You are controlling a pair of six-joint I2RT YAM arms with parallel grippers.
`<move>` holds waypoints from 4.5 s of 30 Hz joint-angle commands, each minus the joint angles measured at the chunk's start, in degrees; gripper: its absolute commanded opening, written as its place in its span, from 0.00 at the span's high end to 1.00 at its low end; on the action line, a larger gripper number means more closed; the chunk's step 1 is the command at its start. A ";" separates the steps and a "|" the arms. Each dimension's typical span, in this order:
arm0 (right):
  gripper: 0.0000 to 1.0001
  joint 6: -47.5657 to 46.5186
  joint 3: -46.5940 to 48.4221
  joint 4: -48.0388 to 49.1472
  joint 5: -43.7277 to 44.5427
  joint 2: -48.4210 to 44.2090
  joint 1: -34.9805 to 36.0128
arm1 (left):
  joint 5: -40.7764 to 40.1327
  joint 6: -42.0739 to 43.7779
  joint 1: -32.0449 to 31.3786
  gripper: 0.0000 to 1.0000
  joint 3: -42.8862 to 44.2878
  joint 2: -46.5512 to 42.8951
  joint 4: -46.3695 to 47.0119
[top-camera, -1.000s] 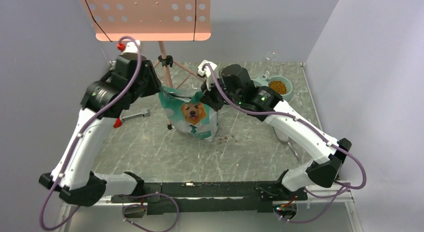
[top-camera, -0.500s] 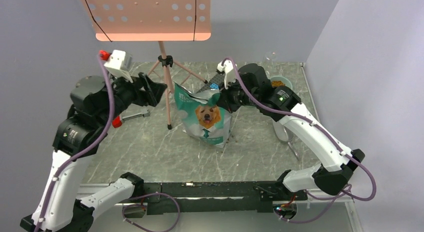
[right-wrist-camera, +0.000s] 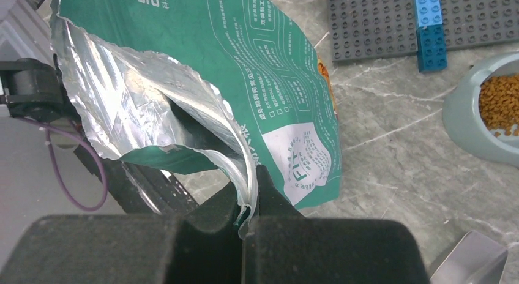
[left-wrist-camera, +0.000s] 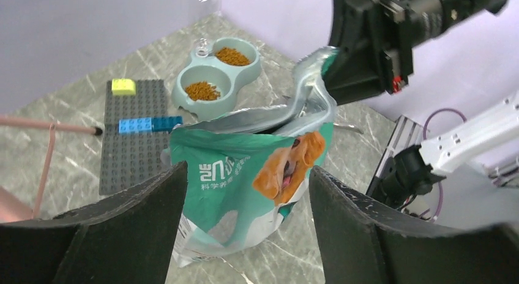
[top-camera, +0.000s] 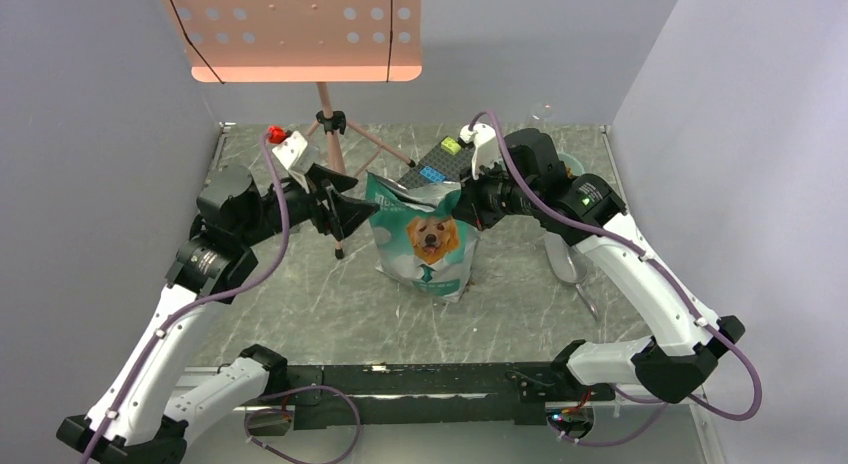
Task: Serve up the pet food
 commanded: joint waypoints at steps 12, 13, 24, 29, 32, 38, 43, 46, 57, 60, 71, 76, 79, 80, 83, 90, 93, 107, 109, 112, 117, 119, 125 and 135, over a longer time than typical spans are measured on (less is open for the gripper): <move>1.00 -1.36 5.56 -11.14 -4.74 -1.46 -3.97 | 16.94 20.39 2.34 0.21 -2.62 6.41 6.82; 1.00 -1.52 6.13 -11.55 -4.64 -1.25 -4.02 | 18.19 21.03 2.40 0.20 -2.56 7.40 7.16; 0.89 -2.19 8.20 -16.61 -2.71 -1.51 -4.15 | 32.04 6.31 4.91 0.55 -0.70 16.22 24.05; 0.49 -0.94 14.00 -19.40 -2.78 0.12 -2.30 | 35.37 2.33 4.93 0.82 -0.77 16.76 25.96; 0.31 0.18 17.20 -19.99 -0.48 1.71 1.58 | 34.55 0.02 4.91 0.96 -2.66 15.35 29.01; 0.00 0.65 26.07 -22.26 17.24 9.84 19.55 | 22.19 -4.68 4.91 1.00 -2.32 13.47 24.33; 0.00 -1.85 33.18 -24.15 36.86 20.21 25.94 | 11.52 -12.40 4.91 1.00 -3.93 10.72 23.07; 0.00 -3.36 34.87 -22.40 40.51 22.50 26.07 | 5.91 -15.43 4.95 1.00 -4.71 8.53 20.72; 0.33 -3.33 42.12 -19.80 33.41 29.40 23.92 | 4.62 -17.68 4.94 1.00 -7.27 5.93 20.17; 0.79 -2.76 39.03 -19.24 31.72 27.77 21.40 | 5.26 -16.59 4.91 1.00 -6.88 5.80 19.36; 1.00 -4.99 37.28 -17.98 12.98 22.95 13.16 | 22.71 0.73 3.21 0.25 -2.84 10.06 20.57; 1.00 -5.06 34.74 -18.44 8.05 20.67 12.46 | 24.63 3.74 3.53 0.35 -0.04 14.44 20.87; 1.00 -6.54 33.39 -18.42 7.54 19.53 12.11 | 30.10 3.22 3.77 0.43 0.51 16.33 24.01; 1.00 -6.55 33.04 -18.51 7.44 19.24 12.04 | 31.60 2.64 3.77 0.47 0.64 17.06 25.08; 1.00 -6.34 32.63 -18.58 7.35 19.17 12.00 | 35.60 0.22 3.77 0.63 0.22 17.99 29.08; 0.62 -3.32 30.23 -19.75 15.74 17.75 12.00 | 33.23 0.23 4.20 0.98 -1.39 15.32 28.78; 0.46 -2.51 23.71 -19.42 17.35 13.06 12.01 | 31.78 -1.52 4.88 1.00 -2.95 13.69 29.91; 1.00 -4.99 13.36 -16.58 14.81 0.33 6.51 | 39.31 -2.78 8.42 1.00 -3.70 13.39 30.84; 1.00 -6.65 14.83 -16.49 12.29 1.33 5.81 | 40.66 -3.08 8.53 1.00 -4.21 13.07 31.14; 0.80 -8.34 16.60 -15.21 7.99 4.29 5.84 | 42.28 -6.04 8.50 1.00 -6.28 12.10 36.10; 0.54 -8.98 26.31 -14.55 1.48 13.54 8.24 | 42.96 -8.36 8.47 1.00 -6.99 11.22 38.85; 0.49 -9.73 28.84 -13.99 1.93 16.70 10.54 | 43.30 -6.30 8.52 1.00 -5.90 11.10 35.80; 0.47 -10.84 36.98 -14.26 8.00 25.14 15.55 | 43.75 -5.20 8.51 1.00 -5.81 10.40 34.26; 1.00 -9.25 34.52 -15.84 21.83 23.83 16.23 | 36.09 0.31 8.53 1.00 -4.93 8.69 26.34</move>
